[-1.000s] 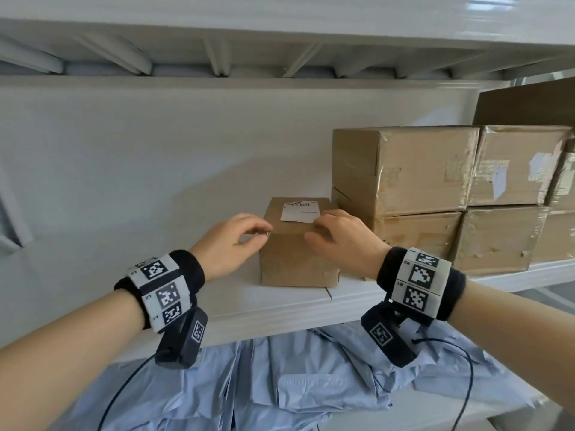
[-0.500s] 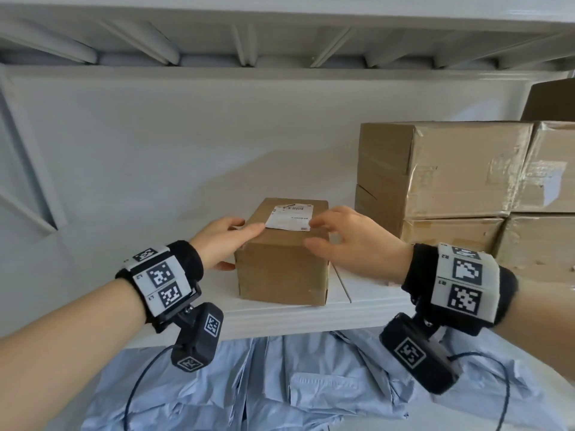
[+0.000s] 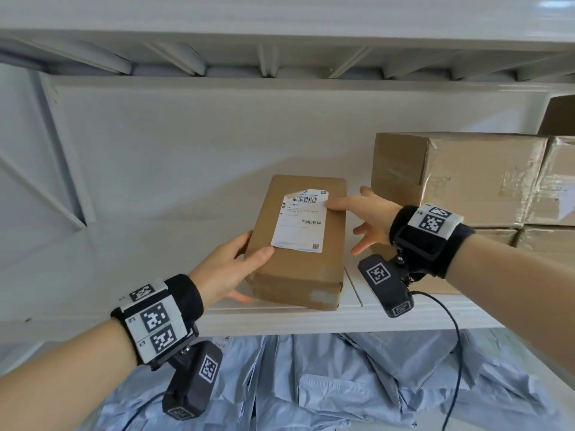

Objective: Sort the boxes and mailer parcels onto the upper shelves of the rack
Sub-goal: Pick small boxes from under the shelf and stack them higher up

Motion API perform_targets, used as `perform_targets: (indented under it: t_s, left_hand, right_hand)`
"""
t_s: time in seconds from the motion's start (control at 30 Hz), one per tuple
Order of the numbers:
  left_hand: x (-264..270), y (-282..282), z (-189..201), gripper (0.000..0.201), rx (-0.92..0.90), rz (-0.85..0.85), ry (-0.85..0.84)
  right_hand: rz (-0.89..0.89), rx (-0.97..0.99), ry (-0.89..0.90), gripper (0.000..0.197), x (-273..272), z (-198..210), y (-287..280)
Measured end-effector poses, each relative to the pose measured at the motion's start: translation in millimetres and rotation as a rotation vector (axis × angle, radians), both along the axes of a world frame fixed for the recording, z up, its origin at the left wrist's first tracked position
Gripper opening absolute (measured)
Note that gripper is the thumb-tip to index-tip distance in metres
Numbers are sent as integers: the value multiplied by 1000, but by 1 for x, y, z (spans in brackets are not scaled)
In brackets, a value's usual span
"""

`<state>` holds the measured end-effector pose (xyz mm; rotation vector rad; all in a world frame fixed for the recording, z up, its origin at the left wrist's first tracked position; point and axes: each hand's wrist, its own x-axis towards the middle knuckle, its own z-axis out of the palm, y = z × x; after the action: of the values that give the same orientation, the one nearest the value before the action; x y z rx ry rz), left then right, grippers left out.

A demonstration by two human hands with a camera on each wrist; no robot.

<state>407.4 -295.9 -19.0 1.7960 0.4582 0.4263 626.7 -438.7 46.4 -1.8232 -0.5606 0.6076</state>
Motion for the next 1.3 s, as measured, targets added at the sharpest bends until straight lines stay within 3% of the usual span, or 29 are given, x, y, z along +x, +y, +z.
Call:
perform_targets:
  t_s: [0.07, 0.2, 0.3, 0.77, 0.97, 1.07, 1.3]
  left_hand:
    - [-7, -2, -4, 56, -1, -12, -16]
    - [-19, -6, -9, 72, -26, -25, -46]
    - [-26, -7, -13, 82, -61, -35, -60]
    - [-86, -43, -54, 78, -109, -5, -211]
    - [-134, -66, -92, 81, -129, -81, -126]
    - [-153, -78, -121, 68, -204, -118, -79]
    - [-171, -114, -190, 62, -366, -46, 72]
  right_hand:
    - [31, 27, 51, 102, -6, 0, -6]
    - [131, 78, 84, 82, -23, 1, -19]
    - [140, 129, 56, 85, -38, 1, -28]
    - [107, 314, -256, 95, -160, -42, -94]
    - [126, 289, -237, 93, -193, -83, -121]
    - [163, 261, -166, 91, -202, -114, -130]
    - [205, 160, 27, 87, -201, -198, -153]
